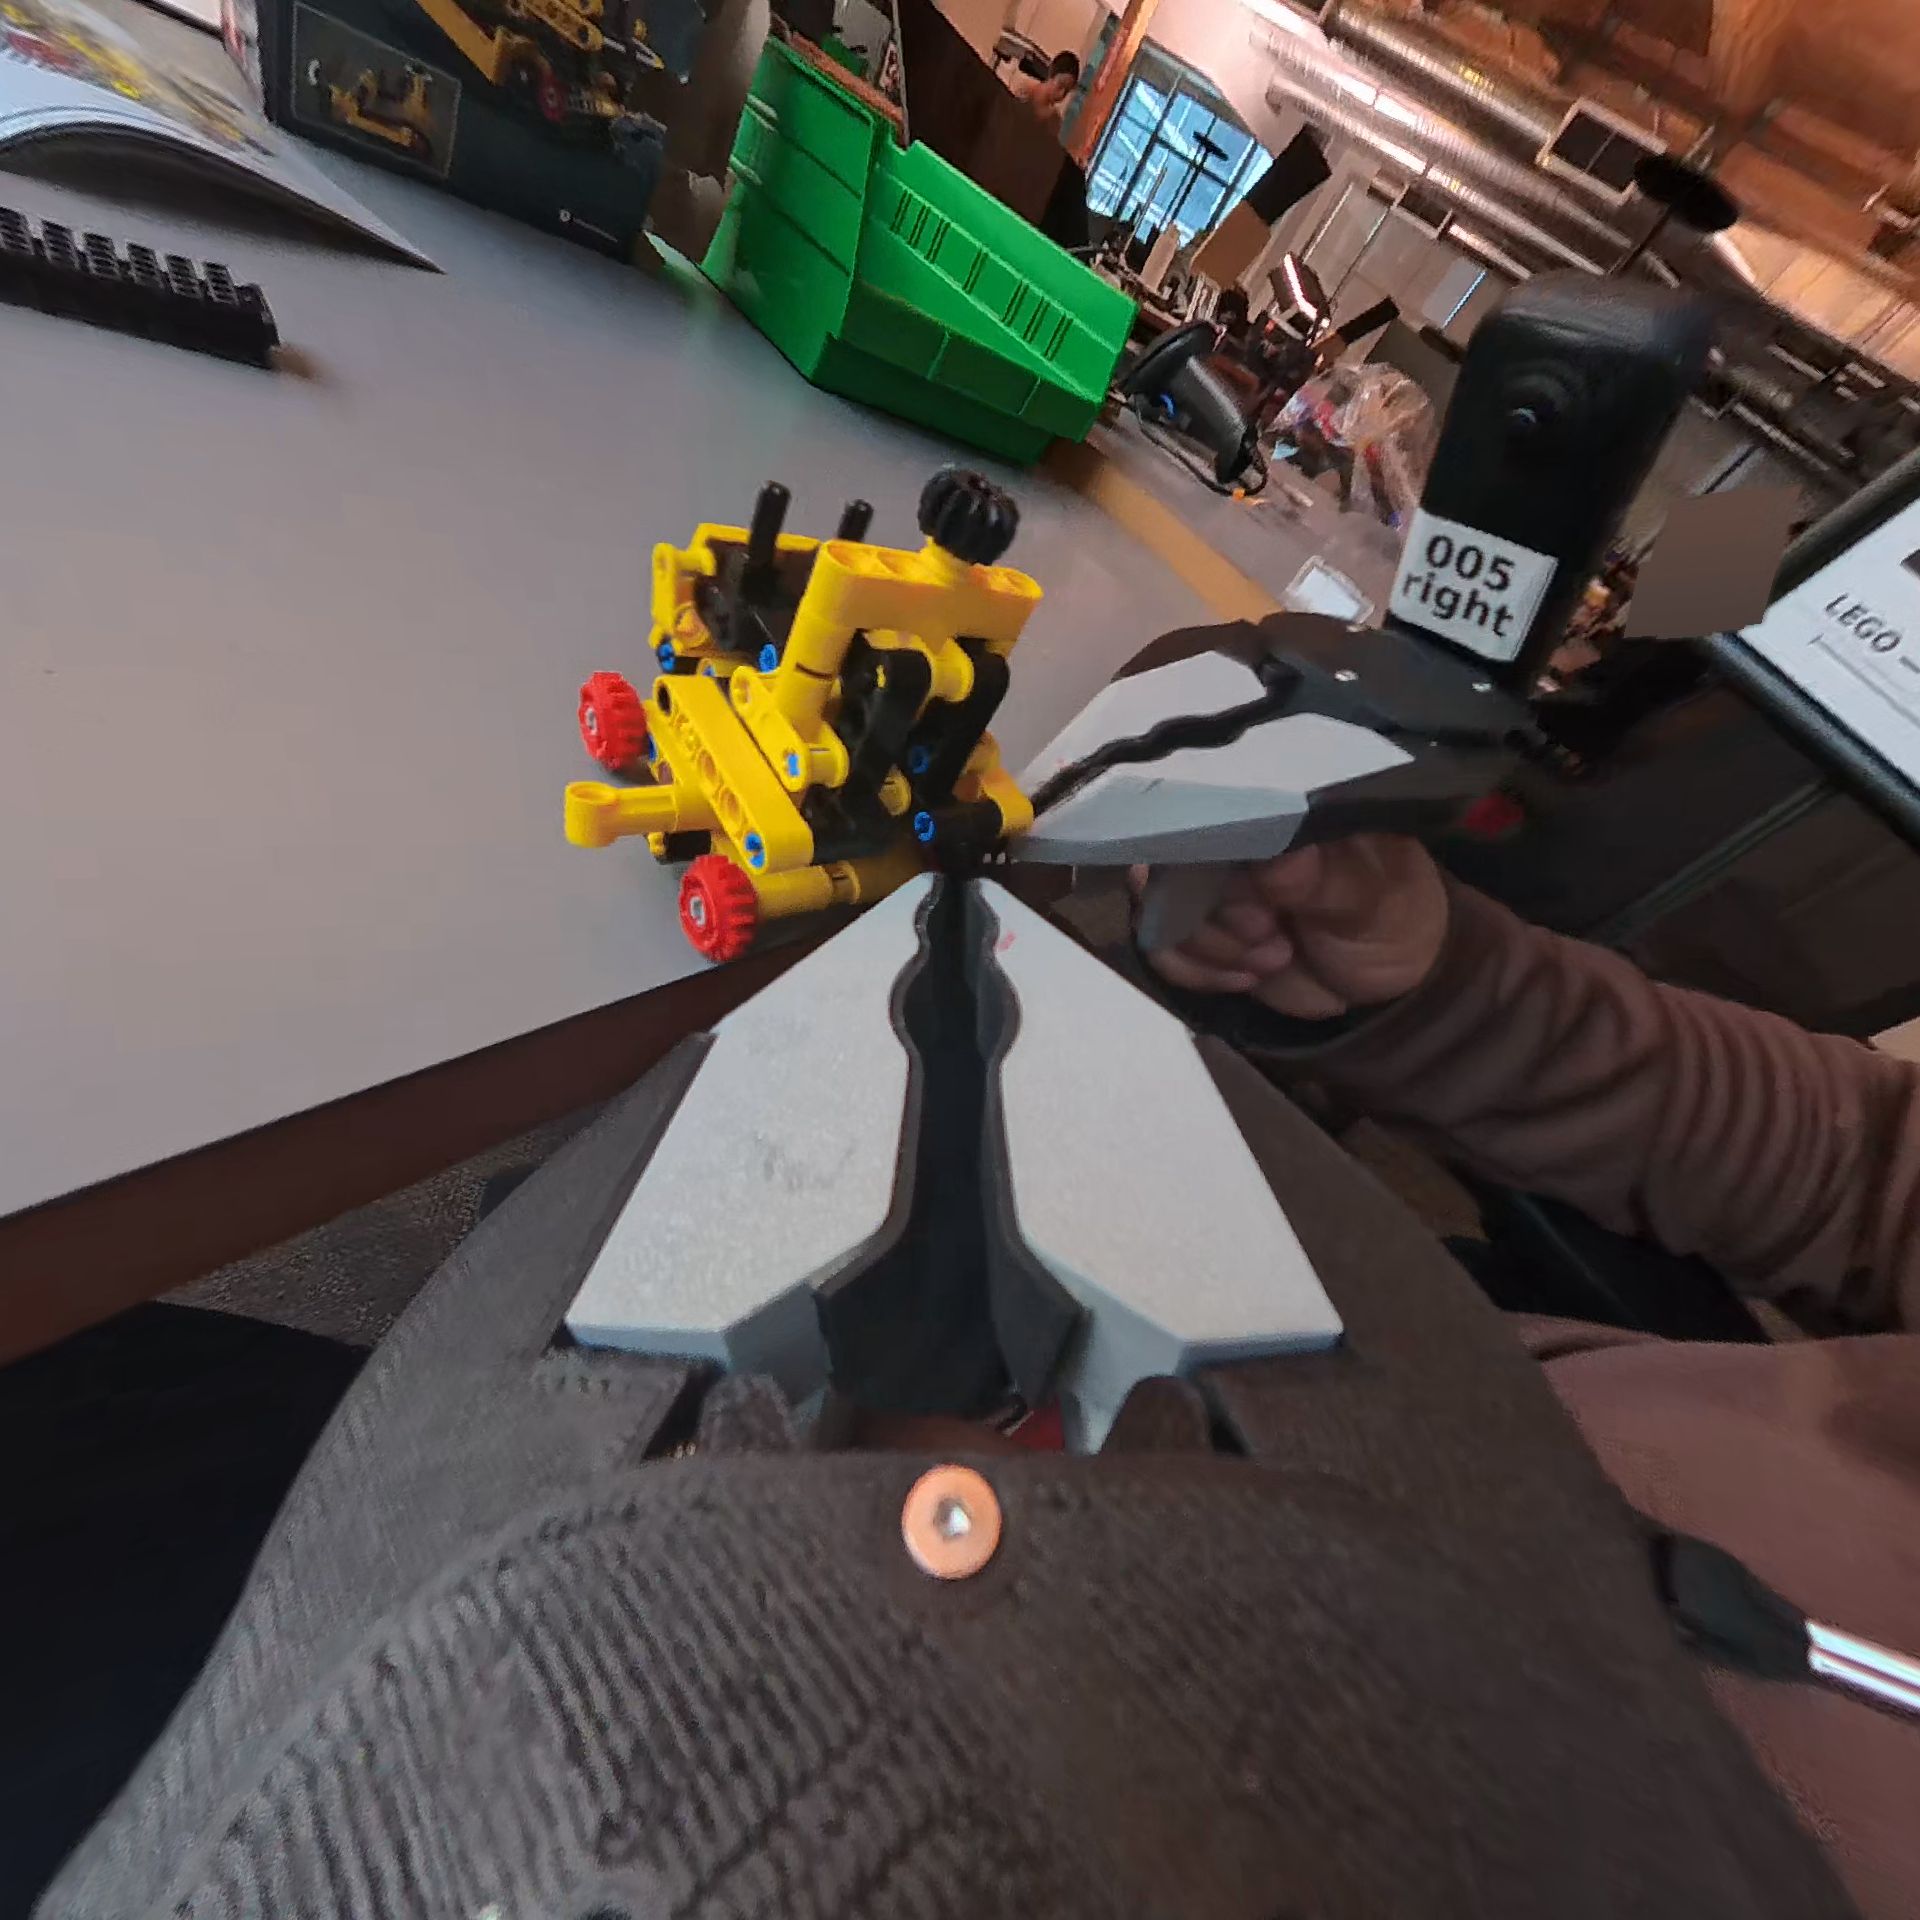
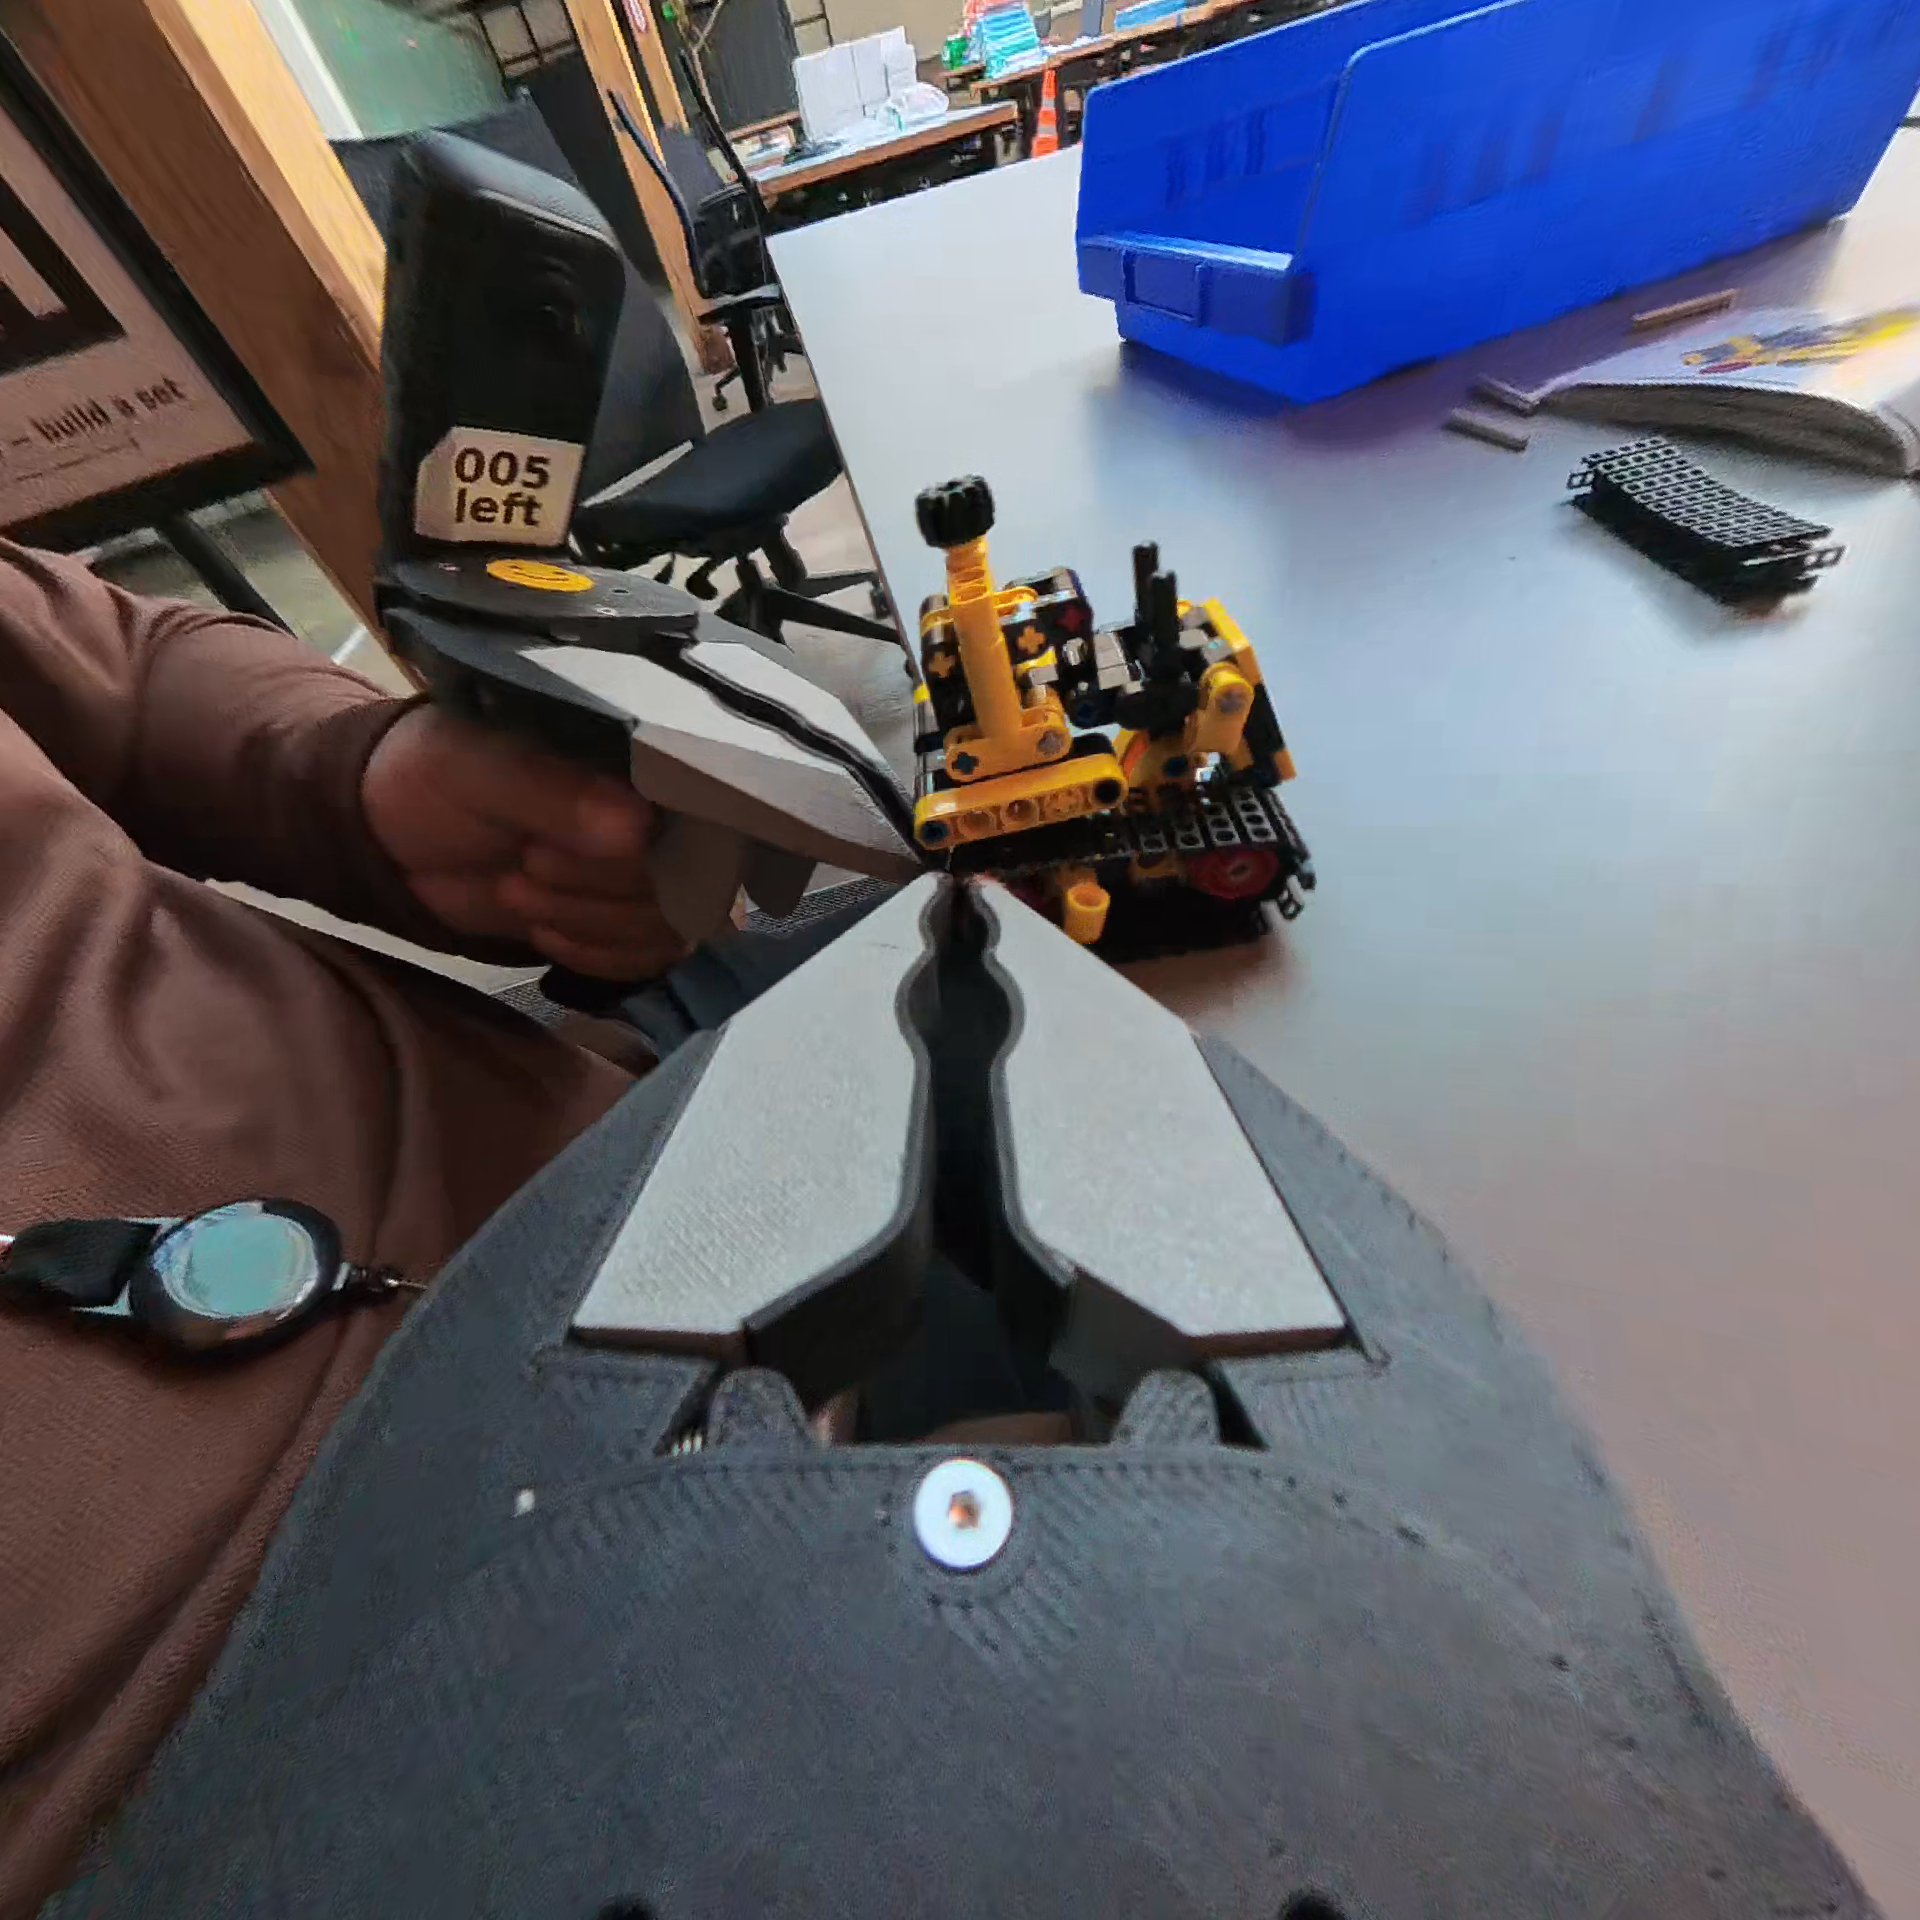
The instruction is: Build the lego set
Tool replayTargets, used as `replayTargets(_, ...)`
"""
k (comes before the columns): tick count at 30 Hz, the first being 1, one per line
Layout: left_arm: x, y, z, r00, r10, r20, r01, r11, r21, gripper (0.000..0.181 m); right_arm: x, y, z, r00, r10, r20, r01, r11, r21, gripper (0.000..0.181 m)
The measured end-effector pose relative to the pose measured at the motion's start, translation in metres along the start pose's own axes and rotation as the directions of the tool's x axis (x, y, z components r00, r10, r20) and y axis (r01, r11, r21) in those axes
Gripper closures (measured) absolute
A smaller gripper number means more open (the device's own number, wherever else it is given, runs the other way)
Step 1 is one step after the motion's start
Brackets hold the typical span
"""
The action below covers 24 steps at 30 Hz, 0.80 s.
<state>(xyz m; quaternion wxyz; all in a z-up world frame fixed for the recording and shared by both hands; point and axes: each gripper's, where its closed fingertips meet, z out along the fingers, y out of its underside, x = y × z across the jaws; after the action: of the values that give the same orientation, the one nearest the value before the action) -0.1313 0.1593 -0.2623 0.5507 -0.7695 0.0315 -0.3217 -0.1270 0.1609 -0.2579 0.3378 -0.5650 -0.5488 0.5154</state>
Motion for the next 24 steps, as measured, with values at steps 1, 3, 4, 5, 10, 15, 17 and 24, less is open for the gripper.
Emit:
replayTargets(1, -0.001, 0.001, 0.001, 1.000, 0.000, 0.006, 0.000, 1.000, -0.008, 0.181, 0.001, 0.001, 0.001, 1.000, -0.001, -0.012, 0.001, 1.000, -0.006, 0.181)
replayTargets(3, -0.004, 0.005, 0.002, 1.000, -0.026, 0.005, 0.026, 0.999, -0.020, 0.181, 0.003, 0.003, 0.002, 1.000, -0.008, -0.029, 0.007, 1.000, -0.018, 0.181)
replayTargets(4, -0.005, 0.006, 0.003, 0.999, -0.043, -0.003, 0.043, 0.999, -0.023, 0.181, 0.003, 0.003, 0.002, 1.000, -0.007, -0.026, 0.006, 1.000, -0.018, 0.178)
replayTargets(5, -0.005, 0.006, 0.003, 0.998, -0.056, -0.013, 0.056, 0.998, -0.019, 0.181, 0.002, 0.003, 0.002, 1.000, 0.000, -0.020, 0.000, 1.000, -0.016, 0.176)
replayTargets(10, -0.008, 0.004, 0.004, 0.999, -0.046, -0.004, 0.046, 0.999, -0.008, 0.181, 0.002, 0.000, -0.001, 1.000, 0.022, -0.003, -0.022, 1.000, -0.001, 0.173)
replayTargets(15, -0.010, 0.003, 0.000, 0.999, -0.046, -0.001, 0.046, 0.999, 0.000, 0.181, 0.005, -0.005, -0.009, 0.999, 0.052, -0.001, -0.052, 0.998, 0.028, 0.170)
replayTargets(17, -0.010, 0.003, -0.001, 0.999, -0.045, -0.003, 0.045, 0.999, 0.000, 0.177, 0.008, -0.005, -0.012, 0.999, 0.049, -0.013, -0.048, 0.998, 0.029, 0.170)
replayTargets(24, -0.014, 0.002, -0.007, 1.000, -0.028, 0.014, 0.028, 1.000, 0.004, 0.172, 0.011, 0.001, -0.010, 0.999, 0.021, -0.049, -0.021, 1.000, -0.001, 0.172)
